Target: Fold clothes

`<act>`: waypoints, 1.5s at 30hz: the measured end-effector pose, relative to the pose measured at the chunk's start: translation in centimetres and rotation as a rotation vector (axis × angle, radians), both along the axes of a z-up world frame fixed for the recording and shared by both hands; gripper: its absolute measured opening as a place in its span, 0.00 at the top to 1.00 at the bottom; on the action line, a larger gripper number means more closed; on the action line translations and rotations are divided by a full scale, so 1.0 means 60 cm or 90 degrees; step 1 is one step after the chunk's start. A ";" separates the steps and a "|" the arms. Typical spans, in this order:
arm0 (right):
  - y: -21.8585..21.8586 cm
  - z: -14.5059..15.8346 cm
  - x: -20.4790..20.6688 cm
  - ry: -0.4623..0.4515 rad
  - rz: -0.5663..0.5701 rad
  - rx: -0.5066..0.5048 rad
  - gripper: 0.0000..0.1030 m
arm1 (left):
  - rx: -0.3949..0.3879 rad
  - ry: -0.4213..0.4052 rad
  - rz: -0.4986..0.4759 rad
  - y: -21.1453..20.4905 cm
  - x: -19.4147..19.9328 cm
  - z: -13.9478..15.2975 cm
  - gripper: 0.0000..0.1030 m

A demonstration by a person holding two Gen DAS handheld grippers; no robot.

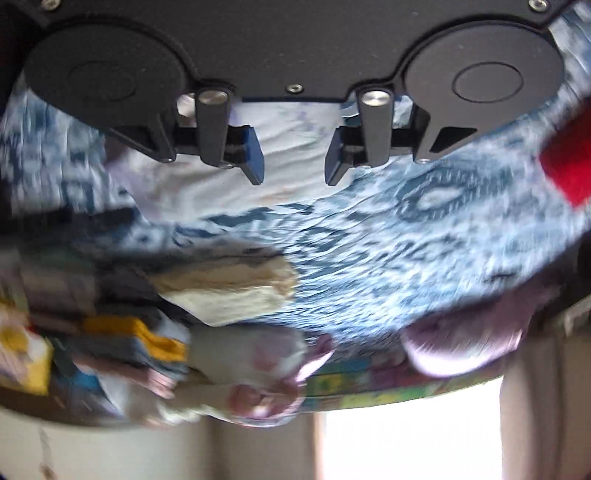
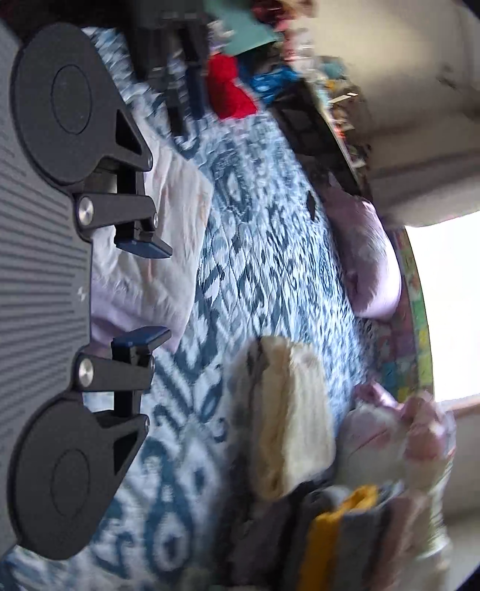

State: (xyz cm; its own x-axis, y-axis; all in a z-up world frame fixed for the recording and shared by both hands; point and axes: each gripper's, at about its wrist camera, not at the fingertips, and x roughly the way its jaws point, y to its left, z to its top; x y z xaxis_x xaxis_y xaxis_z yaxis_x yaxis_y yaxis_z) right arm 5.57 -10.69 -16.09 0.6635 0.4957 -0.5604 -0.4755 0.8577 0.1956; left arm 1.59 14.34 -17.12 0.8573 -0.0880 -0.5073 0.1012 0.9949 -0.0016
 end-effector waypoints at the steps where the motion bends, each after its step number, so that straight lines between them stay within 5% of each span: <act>1: 0.015 -0.001 -0.001 -0.012 0.007 -0.020 0.59 | -0.012 0.004 0.001 0.003 0.007 -0.004 0.66; 6: 0.050 -0.043 0.008 -0.038 0.025 -0.073 0.60 | -0.039 0.066 -0.035 -0.021 0.041 -0.064 0.66; 8: 0.048 -0.094 0.024 -0.009 0.020 -0.095 0.60 | -0.007 0.088 -0.043 -0.048 0.054 -0.108 0.66; 11: 0.015 -0.150 0.035 0.028 -0.005 -0.022 0.58 | 0.050 0.055 -0.033 -0.077 0.048 -0.134 0.66; 17: 0.013 -0.119 0.030 0.030 -0.006 -0.042 0.52 | 0.052 0.066 -0.067 -0.056 0.044 -0.099 0.66; 25: 0.025 -0.040 -0.003 -0.068 0.034 -0.036 0.52 | 0.053 0.022 -0.021 -0.016 0.055 -0.044 0.66; 31: 0.065 -0.088 0.050 -0.010 0.046 -0.053 0.51 | 0.051 0.091 -0.034 -0.036 0.104 -0.090 0.61; 34: 0.055 -0.131 0.060 0.005 0.045 -0.031 0.51 | 0.102 0.085 -0.034 -0.060 0.107 -0.123 0.61; 37: 0.053 -0.137 0.062 0.005 0.049 -0.030 0.51 | 0.098 0.079 -0.030 -0.058 0.108 -0.131 0.61; 45: 0.053 -0.085 0.023 -0.030 0.047 -0.056 0.50 | 0.066 0.053 -0.032 -0.040 0.044 -0.059 0.61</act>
State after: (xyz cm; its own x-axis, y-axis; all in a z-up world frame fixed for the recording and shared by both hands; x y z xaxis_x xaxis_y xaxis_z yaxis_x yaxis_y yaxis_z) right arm 6.95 -7.53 -21.19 0.6537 0.4943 -0.5729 -0.5449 0.8329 0.0969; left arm 4.23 11.96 -20.63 0.8074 -0.0734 -0.5854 0.1554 0.9837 0.0910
